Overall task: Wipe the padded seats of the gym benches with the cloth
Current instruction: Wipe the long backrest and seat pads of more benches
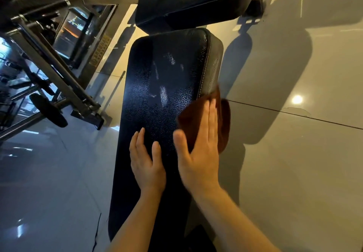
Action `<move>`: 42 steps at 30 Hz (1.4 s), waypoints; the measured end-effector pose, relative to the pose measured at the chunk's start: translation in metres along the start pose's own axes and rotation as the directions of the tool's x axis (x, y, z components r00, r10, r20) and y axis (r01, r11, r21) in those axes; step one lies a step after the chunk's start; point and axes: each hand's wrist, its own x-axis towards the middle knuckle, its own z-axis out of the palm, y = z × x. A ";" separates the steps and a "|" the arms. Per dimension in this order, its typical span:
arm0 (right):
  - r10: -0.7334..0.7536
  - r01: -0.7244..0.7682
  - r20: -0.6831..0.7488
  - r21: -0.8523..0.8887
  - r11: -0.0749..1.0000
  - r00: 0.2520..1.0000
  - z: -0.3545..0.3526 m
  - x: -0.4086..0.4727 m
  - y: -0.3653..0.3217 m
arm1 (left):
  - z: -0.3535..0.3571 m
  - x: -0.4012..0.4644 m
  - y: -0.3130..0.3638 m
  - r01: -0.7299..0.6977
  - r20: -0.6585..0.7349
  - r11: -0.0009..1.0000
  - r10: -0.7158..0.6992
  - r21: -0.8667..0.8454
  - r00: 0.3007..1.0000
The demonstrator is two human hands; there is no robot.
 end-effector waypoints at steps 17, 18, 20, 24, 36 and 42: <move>0.007 -0.004 -0.052 0.060 0.998 0.999 -0.010 0.078 -0.027 | 0.000 -0.001 -0.001 -0.011 -0.006 1.000 0.010 -0.027 1.000; -0.013 0.014 -0.041 0.032 0.999 0.999 -0.009 0.066 -0.023 | 0.000 -0.001 -0.001 -0.010 -0.002 1.000 0.010 -0.023 1.000; -0.041 0.041 0.010 -0.021 0.999 0.999 -0.006 0.032 -0.013 | -0.001 -0.001 -0.003 -0.006 0.004 1.000 0.006 -0.018 1.000; -0.093 0.100 0.087 -0.074 0.992 0.992 0.000 -0.026 0.004 | -0.001 0.000 -0.006 -0.007 0.009 1.000 0.007 -0.011 1.000; -0.090 0.089 -0.100 -0.017 0.996 0.991 -0.014 0.117 -0.032 | 0.000 -0.001 0.000 -0.003 -0.008 0.999 0.002 -0.044 1.000; -0.147 0.146 -0.096 -0.016 0.989 0.984 -0.014 0.111 -0.021 | -0.001 0.000 -0.001 -0.006 -0.006 0.999 0.006 -0.033 1.000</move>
